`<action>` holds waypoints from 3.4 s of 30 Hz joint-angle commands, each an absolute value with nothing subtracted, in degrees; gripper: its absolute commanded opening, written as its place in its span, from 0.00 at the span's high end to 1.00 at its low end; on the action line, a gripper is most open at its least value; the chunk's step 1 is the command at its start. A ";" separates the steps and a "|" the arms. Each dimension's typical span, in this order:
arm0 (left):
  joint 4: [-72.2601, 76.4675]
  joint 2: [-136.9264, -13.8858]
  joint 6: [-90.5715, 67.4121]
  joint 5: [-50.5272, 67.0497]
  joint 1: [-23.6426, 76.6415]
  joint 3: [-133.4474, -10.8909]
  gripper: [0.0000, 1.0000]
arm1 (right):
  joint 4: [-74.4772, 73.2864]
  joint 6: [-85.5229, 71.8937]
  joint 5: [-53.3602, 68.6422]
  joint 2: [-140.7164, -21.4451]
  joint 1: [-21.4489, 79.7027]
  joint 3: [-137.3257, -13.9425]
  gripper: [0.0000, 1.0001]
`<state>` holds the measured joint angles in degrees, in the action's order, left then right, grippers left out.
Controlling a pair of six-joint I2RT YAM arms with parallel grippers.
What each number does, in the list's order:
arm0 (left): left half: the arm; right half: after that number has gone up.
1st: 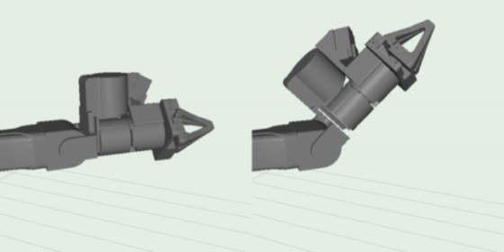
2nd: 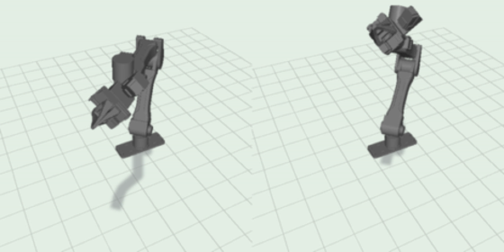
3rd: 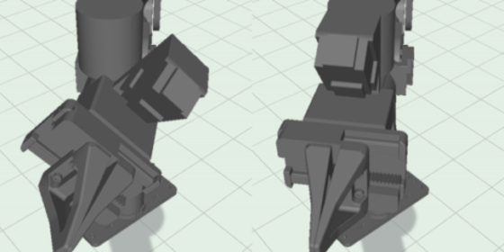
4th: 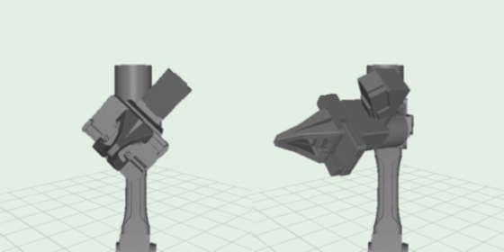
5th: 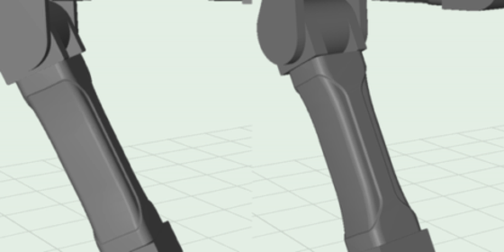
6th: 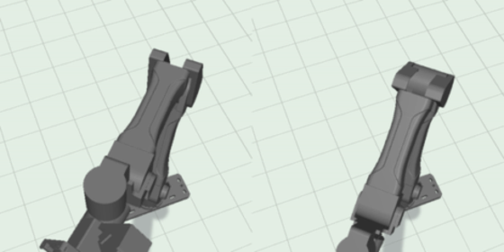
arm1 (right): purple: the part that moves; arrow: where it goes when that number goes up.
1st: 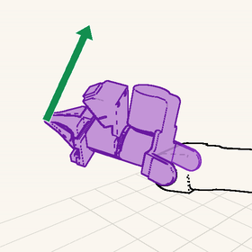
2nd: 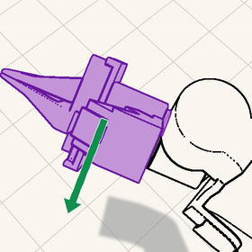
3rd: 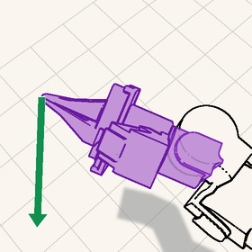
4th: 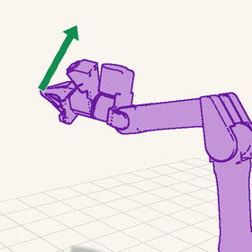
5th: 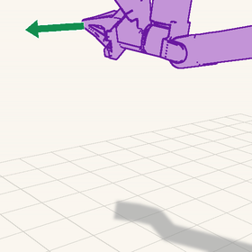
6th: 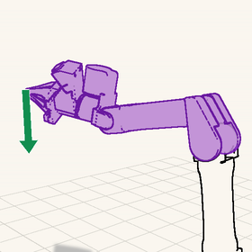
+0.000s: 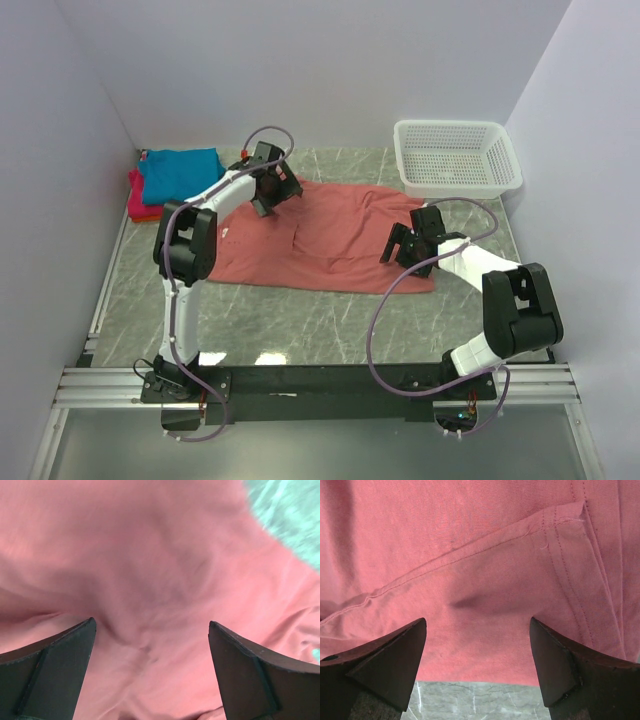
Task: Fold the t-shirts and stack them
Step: Fold the tshirt
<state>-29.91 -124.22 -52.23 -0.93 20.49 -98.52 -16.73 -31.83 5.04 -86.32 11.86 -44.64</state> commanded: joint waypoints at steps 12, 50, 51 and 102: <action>-31.04 -109.44 -47.02 -13.09 21.09 -88.44 0.01 | -15.82 -29.80 2.81 -83.24 12.13 -44.30 0.10; -52.90 -68.48 -81.39 -14.32 28.21 -38.57 0.01 | -39.19 -44.21 2.38 -48.70 11.51 -26.00 0.05; -53.00 -68.12 -80.08 -15.37 28.21 -41.80 0.00 | -38.42 -44.03 3.24 -47.39 11.60 -26.45 0.05; -53.36 -125.16 -52.12 -21.18 13.80 -101.43 0.99 | -24.00 -31.11 -11.86 -80.06 11.51 -58.00 0.06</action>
<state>-54.33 -128.38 -52.99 -22.72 13.89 -103.46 -26.37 -31.79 -8.38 -78.04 11.73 -52.95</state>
